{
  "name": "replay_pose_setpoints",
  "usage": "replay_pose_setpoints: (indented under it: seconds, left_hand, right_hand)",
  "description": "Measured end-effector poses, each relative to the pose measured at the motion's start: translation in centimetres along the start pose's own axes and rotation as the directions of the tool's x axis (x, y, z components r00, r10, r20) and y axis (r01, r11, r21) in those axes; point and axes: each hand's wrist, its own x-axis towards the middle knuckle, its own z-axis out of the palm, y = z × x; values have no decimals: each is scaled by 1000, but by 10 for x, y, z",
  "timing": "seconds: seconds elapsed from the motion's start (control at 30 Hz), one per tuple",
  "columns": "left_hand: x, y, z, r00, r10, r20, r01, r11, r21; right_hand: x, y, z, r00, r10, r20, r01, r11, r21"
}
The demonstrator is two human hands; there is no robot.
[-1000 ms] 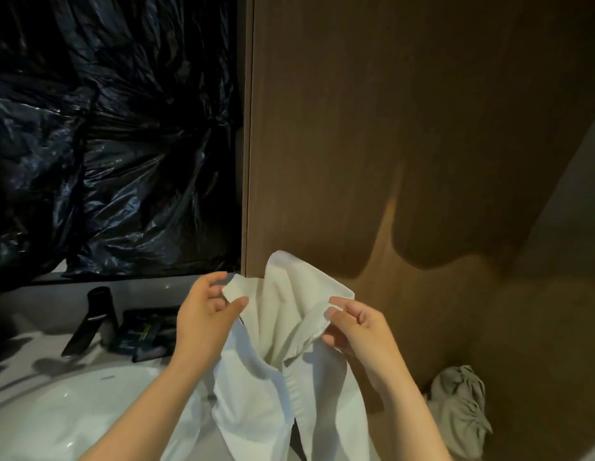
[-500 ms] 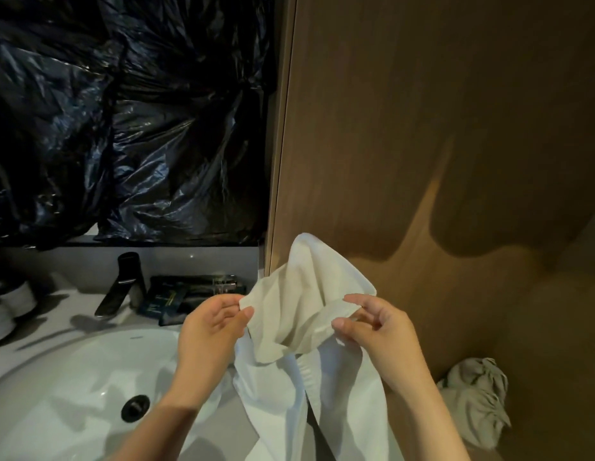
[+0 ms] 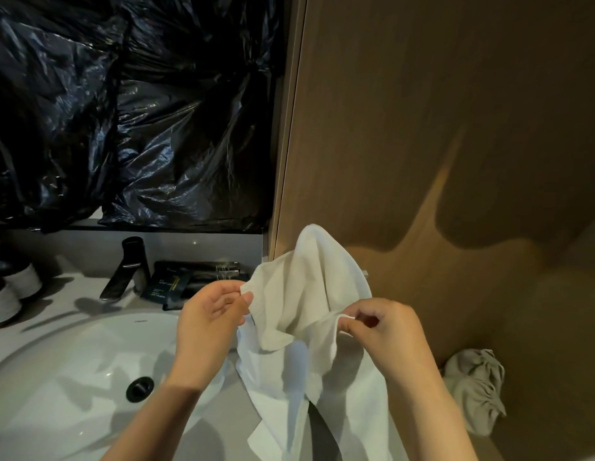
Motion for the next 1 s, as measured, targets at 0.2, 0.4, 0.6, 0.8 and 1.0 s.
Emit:
replay_pose_setpoints:
  seconds: [0.2, 0.4, 0.6, 0.8, 1.0]
  left_hand:
    - [-3, 3, 0, 1000, -4, 18, 4, 1000, -19]
    - [-5, 5, 0, 1000, -13, 13, 13, 1000, -16]
    - [-4, 4, 0, 1000, -28, 7, 29, 999, -20]
    - [-2, 1, -1, 999, -50, 18, 50, 998, -32]
    - [-5, 12, 5, 992, -38, 118, 49, 995, -88]
  right_hand:
    - [-3, -7, 2, 995, -95, -2, 95, 995, 42]
    - [6, -11, 6, 985, -65, 161, 36, 984, 177]
    - [11, -12, 4, 967, -71, 245, 11, 971, 237]
    - [10, -15, 4, 979, -114, 168, 76, 973, 217]
    - [6, -30, 2, 976, -187, 110, 138, 926, 352]
